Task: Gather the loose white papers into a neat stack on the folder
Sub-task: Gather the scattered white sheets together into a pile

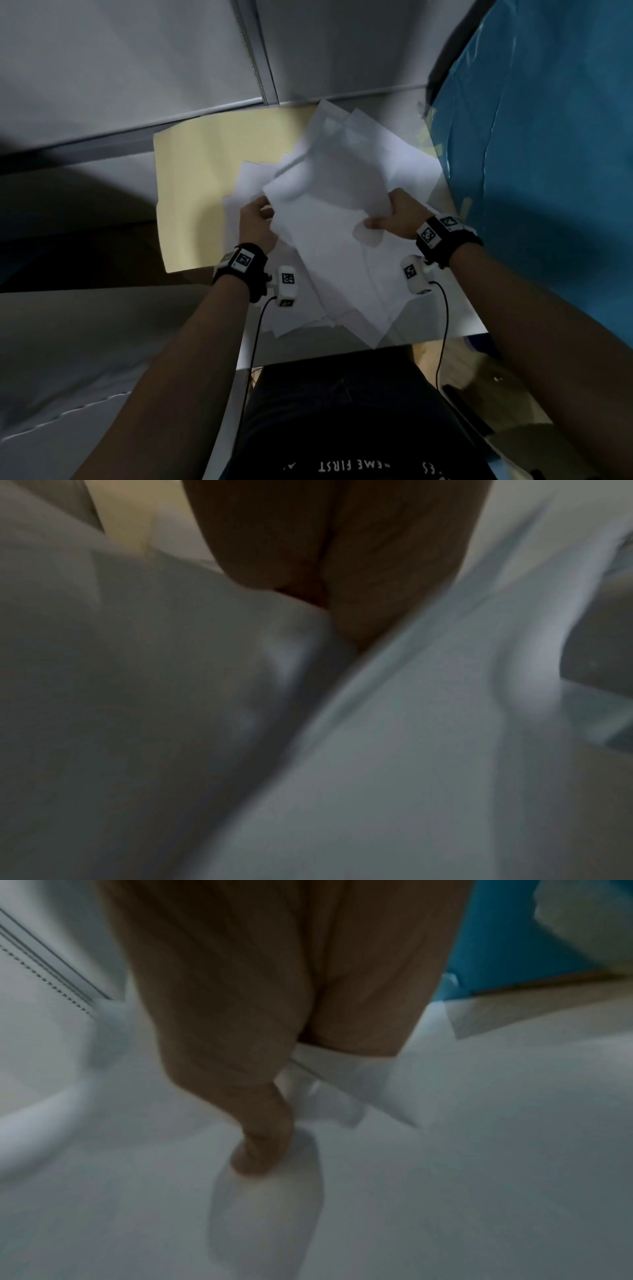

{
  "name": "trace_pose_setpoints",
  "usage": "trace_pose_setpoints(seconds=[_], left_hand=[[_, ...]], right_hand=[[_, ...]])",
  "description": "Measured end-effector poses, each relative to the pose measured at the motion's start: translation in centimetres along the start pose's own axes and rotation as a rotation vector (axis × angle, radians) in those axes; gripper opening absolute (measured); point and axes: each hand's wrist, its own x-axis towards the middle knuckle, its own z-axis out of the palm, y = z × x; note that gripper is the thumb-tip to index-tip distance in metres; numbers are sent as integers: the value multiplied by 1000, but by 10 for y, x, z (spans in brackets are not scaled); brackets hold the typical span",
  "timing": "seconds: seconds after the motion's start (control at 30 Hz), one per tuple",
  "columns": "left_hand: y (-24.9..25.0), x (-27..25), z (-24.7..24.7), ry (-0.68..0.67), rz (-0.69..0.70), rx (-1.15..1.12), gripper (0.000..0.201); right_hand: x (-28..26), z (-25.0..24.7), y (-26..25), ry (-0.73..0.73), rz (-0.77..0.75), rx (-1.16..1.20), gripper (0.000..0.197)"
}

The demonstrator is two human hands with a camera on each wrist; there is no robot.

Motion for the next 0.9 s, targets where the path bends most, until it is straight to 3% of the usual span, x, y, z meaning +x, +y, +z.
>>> trace_pose_setpoints(seconds=[0.07,0.13,0.23,0.33,0.43,0.47,0.57,0.6,0.63,0.7,0.77,0.9], left_hand=[[-5,-3,-7,-67,-96,60,51],[-5,-7,-12,-105,-204,46,69],[-11,-11,-17,-122,-254,14,58],[-17,-18,-20,-79,-289,-18,51],[-16,-24,-19,-65,-295,-35,41],[-14,-26,-17,-77,-299,-32,40],[-10,-32,-8,-127,-307,-21,27],[-7,-33,-6,-118,-329,-42,26],[-5,-32,-3,-96,-357,-113,32],[-4,-29,1,-49,-421,-269,62],[6,-32,6,-81,-384,-276,80],[7,-34,7,-151,-170,-23,51]], right_hand=[[-6,-10,6,134,14,56,39],[-7,-22,13,222,4,84,60],[-12,-42,16,250,6,146,82],[-18,-63,25,329,110,395,64],[-19,-68,29,388,239,613,99],[-19,-61,25,363,242,680,102],[-19,-23,7,266,202,544,61],[-17,-8,3,236,207,495,56],[-14,8,1,217,187,473,59],[-9,34,-5,190,162,409,64],[-5,49,-10,161,116,348,63],[-5,52,-11,192,12,267,50]])
